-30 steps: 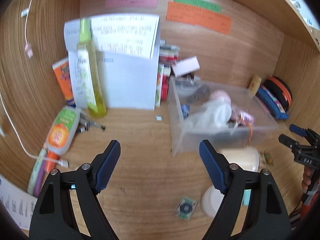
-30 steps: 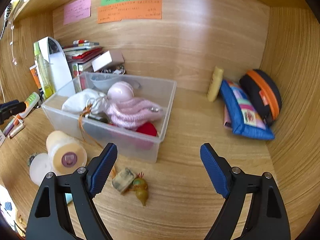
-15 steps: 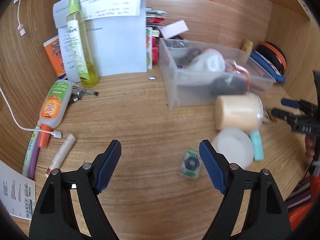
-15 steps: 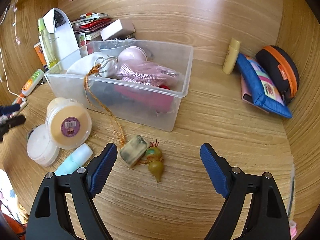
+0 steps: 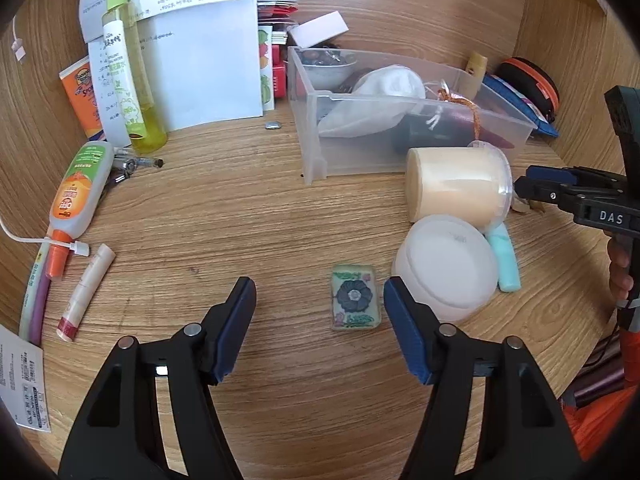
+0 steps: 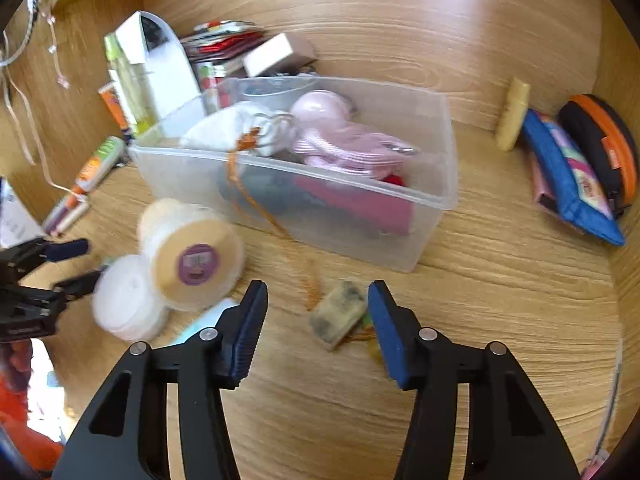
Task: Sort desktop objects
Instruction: 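Grasp the green flower tile with the left tool while the right tool grasps the beige block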
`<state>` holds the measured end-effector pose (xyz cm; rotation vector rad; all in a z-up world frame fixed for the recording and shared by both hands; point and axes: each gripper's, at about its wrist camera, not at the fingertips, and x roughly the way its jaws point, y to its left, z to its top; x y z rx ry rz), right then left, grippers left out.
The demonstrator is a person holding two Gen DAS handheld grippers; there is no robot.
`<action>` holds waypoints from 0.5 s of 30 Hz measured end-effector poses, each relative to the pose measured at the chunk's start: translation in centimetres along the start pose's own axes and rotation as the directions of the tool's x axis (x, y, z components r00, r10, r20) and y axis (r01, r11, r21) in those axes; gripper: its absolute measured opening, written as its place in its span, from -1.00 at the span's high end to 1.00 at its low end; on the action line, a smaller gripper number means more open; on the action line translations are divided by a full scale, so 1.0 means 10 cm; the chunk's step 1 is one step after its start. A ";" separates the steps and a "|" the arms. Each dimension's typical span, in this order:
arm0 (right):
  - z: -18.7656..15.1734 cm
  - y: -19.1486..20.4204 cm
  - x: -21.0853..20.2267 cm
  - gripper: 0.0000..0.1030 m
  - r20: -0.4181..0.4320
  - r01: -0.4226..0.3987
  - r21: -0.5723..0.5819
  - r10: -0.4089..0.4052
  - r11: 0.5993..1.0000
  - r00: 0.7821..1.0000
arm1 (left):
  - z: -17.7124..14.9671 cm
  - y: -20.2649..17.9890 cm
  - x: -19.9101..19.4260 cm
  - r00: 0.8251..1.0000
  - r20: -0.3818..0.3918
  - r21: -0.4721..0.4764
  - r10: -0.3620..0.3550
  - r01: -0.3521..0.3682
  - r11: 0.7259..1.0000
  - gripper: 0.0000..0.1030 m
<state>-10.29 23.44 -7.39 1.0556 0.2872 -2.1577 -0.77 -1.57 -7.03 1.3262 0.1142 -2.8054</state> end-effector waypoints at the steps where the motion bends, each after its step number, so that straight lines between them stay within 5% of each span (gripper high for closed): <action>1: -0.01 0.02 0.01 0.11 -0.010 -0.005 -0.006 0.005 1.000 1.000 | 0.00 -0.01 0.01 1.000 -0.001 0.004 0.000 0.000 1.000 -0.23; 3: -0.04 0.04 0.06 0.33 -0.040 0.009 -0.016 -0.009 1.000 0.999 | -0.01 -0.01 0.04 1.000 -0.008 0.004 0.000 0.000 1.000 -0.22; 15: -0.09 -0.11 0.16 0.41 -0.102 0.053 0.046 -0.048 0.998 0.994 | -0.02 -0.03 0.10 1.000 -0.016 -0.023 -0.006 0.006 1.000 -0.14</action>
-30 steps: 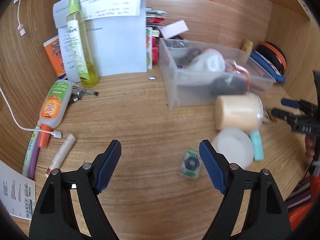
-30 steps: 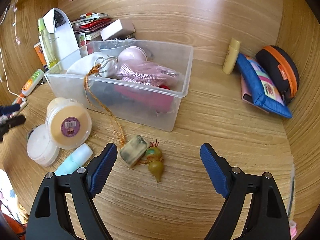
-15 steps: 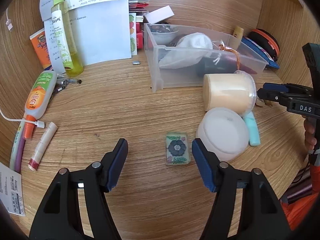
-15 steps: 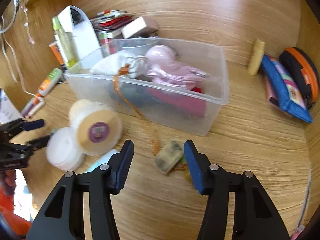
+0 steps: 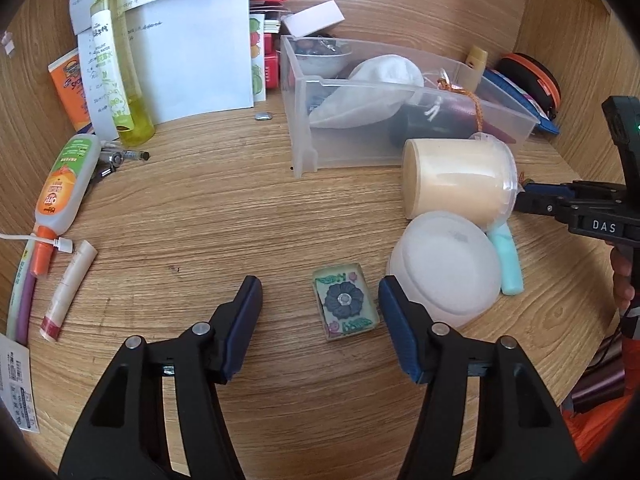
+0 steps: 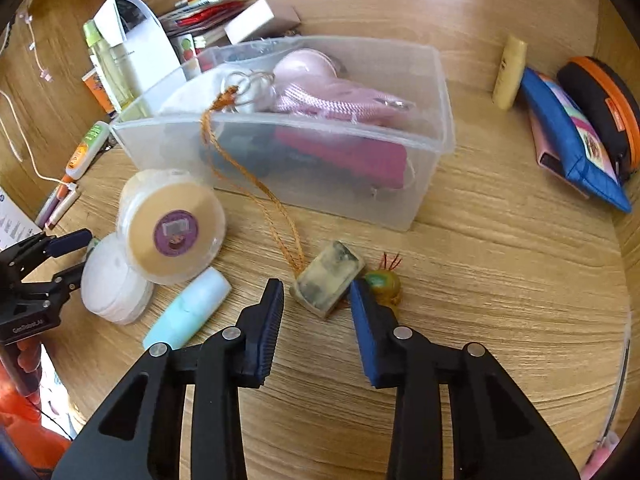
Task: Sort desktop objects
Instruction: 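Grasp the green flower tile with the left tool while the right tool grasps the beige block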
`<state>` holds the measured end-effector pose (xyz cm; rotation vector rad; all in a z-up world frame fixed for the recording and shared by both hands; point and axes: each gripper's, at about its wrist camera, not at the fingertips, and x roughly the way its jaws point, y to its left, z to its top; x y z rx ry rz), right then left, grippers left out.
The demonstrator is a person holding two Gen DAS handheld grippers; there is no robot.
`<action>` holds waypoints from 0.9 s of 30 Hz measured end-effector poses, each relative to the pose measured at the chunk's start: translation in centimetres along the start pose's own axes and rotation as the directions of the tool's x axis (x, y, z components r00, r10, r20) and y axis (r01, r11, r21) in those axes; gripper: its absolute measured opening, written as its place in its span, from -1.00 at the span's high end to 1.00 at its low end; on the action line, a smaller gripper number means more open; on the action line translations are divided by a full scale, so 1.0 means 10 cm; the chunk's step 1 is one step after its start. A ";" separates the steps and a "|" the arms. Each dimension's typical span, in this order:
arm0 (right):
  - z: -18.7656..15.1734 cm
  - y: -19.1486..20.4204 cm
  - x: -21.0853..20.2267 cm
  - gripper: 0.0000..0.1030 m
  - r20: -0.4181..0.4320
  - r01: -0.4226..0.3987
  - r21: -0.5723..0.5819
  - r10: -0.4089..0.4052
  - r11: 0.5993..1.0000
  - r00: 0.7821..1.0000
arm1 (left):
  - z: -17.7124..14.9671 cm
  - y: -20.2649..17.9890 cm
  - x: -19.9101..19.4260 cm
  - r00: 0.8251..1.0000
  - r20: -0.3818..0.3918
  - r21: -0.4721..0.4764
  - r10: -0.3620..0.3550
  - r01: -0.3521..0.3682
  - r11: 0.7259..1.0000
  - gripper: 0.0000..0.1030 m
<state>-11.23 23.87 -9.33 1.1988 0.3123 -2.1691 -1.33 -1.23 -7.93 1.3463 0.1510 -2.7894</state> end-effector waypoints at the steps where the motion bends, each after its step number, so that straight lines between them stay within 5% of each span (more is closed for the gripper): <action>1: 0.01 0.00 0.01 0.41 0.001 0.001 0.004 -0.001 1.000 1.000 | 0.00 0.00 0.00 1.000 0.000 -0.012 0.009 -0.009 1.000 -0.13; 8: 0.04 0.08 0.10 0.37 0.026 0.046 -0.032 -0.045 0.998 0.999 | 0.01 -0.01 0.01 0.999 0.008 -0.024 0.051 -0.051 0.998 0.31; 11: 0.02 0.10 0.09 0.55 0.033 0.043 -0.048 -0.041 0.998 0.999 | 0.01 0.02 0.01 0.999 0.009 -0.043 0.045 -0.045 0.998 0.53; 27: -0.12 0.09 -0.13 0.44 0.016 0.018 -0.074 -0.017 0.997 1.000 | -0.04 0.08 -0.03 0.999 0.012 -0.070 0.031 -0.031 0.997 0.53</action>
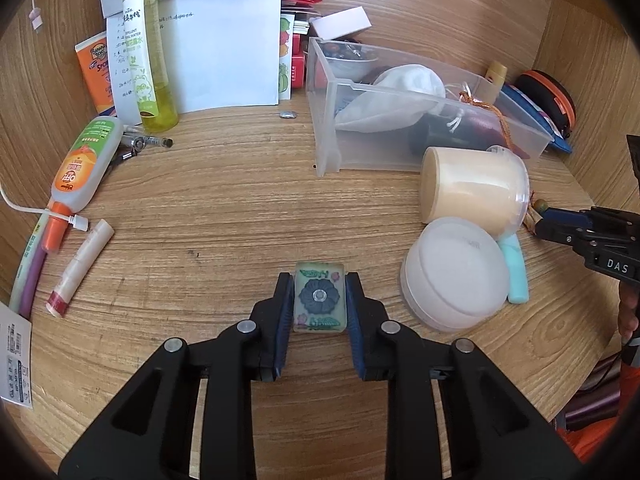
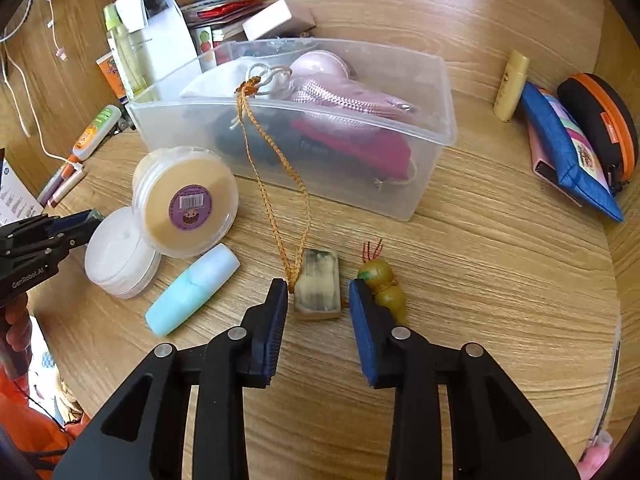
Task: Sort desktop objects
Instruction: 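Grasp the green flower tile with the left tool while the right tool grasps the beige block, then lift the tile and beige block and carry both over the clear bin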
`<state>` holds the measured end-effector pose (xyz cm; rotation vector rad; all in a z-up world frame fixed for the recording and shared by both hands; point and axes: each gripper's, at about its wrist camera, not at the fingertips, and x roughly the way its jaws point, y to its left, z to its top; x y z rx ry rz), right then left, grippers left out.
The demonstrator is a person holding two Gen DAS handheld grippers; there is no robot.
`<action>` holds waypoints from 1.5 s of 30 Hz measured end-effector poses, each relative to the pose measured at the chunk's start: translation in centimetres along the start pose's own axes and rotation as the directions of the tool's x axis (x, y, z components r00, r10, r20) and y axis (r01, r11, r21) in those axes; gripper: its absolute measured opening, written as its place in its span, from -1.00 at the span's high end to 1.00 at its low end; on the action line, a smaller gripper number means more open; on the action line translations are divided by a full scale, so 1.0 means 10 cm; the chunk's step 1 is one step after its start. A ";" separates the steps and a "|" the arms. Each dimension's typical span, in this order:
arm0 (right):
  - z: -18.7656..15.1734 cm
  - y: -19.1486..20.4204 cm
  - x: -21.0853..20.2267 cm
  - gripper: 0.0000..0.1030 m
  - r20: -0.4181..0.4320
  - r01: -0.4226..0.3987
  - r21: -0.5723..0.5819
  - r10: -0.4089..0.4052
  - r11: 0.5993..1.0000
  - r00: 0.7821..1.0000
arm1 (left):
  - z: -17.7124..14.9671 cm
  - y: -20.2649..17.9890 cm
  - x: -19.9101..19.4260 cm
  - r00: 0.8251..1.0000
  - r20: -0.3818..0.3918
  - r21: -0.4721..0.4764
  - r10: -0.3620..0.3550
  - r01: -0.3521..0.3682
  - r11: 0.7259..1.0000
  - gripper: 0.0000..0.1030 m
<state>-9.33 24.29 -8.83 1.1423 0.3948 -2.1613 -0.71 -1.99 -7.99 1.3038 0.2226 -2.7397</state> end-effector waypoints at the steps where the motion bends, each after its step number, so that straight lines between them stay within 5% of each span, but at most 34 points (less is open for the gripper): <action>1: 0.00 0.01 0.01 0.44 0.000 0.007 -0.006 -0.007 1.000 1.000 | 0.00 0.00 0.00 1.000 0.001 0.001 0.000 0.000 1.000 0.53; 6: -0.03 0.09 0.07 0.58 -0.007 0.037 -0.045 -0.037 0.998 0.999 | -0.01 0.00 -0.01 1.000 0.008 0.011 0.007 -0.007 1.000 0.53; 20: 0.08 -0.05 -0.37 0.58 0.120 0.009 0.025 -0.012 1.000 0.993 | 0.12 0.08 -0.15 0.997 0.073 -0.033 -0.006 0.008 0.999 0.53; 45: 0.49 -0.30 -0.63 0.58 0.297 -0.025 0.065 0.005 0.998 0.955 | 0.87 -0.14 -0.34 0.964 0.263 -0.013 -0.047 0.052 0.999 0.53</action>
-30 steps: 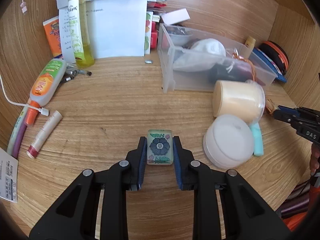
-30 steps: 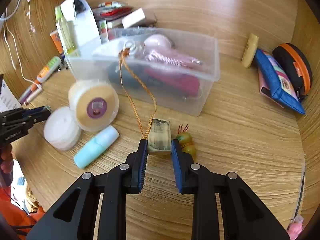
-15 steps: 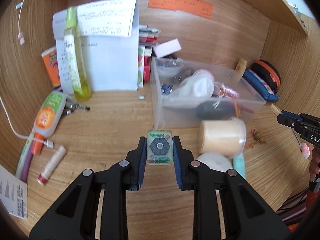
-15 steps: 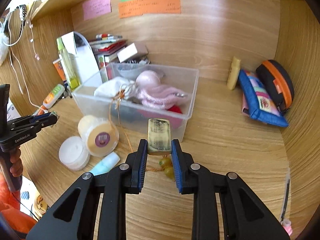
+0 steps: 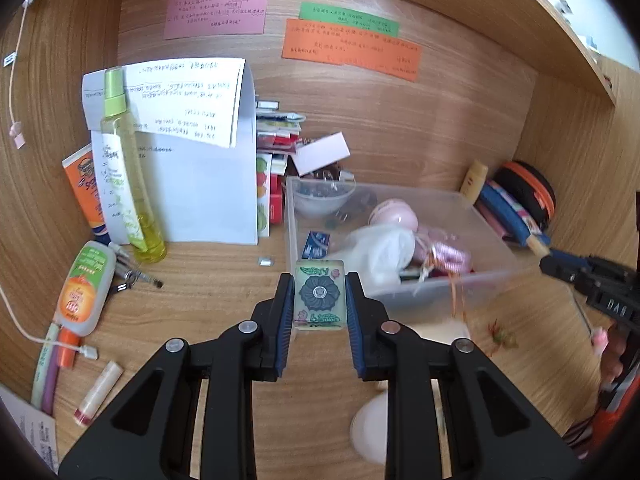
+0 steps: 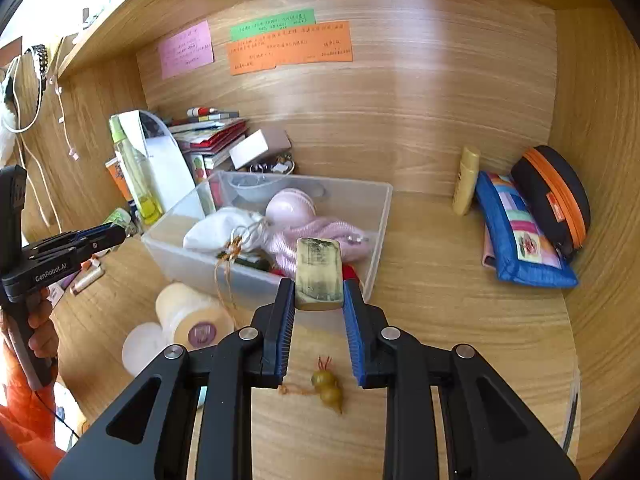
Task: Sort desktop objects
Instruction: 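Lift the tile and beige block and carry both over the clear bin, then open both tools to drop the tile and block into the bin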
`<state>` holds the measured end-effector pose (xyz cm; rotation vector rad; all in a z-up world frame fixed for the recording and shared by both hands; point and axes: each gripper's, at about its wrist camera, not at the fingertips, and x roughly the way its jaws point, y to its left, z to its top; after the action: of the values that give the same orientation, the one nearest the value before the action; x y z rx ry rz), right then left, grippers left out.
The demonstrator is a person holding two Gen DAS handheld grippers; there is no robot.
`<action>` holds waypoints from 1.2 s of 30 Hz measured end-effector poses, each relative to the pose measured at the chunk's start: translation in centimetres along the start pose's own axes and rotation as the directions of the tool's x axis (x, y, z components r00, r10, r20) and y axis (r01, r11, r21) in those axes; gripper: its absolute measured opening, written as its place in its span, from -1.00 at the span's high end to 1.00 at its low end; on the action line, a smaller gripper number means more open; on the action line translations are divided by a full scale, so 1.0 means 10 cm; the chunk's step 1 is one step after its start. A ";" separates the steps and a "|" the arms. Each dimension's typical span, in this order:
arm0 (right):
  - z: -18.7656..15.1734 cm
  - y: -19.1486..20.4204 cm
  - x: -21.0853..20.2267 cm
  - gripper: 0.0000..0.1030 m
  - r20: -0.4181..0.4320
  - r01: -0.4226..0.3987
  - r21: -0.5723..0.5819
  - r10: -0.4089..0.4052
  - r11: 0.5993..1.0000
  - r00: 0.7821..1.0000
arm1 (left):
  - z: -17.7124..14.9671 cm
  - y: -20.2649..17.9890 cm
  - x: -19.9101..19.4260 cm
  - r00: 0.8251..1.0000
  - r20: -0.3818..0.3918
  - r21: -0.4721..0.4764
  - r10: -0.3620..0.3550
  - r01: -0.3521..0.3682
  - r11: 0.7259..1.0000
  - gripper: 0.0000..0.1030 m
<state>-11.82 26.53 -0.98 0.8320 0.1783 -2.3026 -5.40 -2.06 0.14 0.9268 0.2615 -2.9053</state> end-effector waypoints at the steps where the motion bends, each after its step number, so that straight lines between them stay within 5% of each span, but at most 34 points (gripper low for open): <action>1: 0.01 -0.01 0.03 0.58 0.001 -0.005 0.004 0.005 1.000 1.000 | 0.03 0.00 0.03 1.000 0.003 -0.003 -0.001 0.001 1.000 0.53; 20: 0.06 -0.12 0.52 0.58 -0.006 0.031 0.045 -0.031 0.998 1.000 | 0.12 -0.01 0.64 0.996 -0.084 0.000 -0.031 0.031 1.000 0.53; 36: 0.07 -0.05 0.53 0.56 0.001 0.063 0.010 -0.063 0.998 0.998 | 0.10 -0.05 0.61 0.996 -0.080 0.034 -0.036 0.039 0.999 0.37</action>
<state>-15.47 23.75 -3.68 0.8406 0.1944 -2.3644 -11.01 -1.87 -2.53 1.0556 0.2362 -2.9197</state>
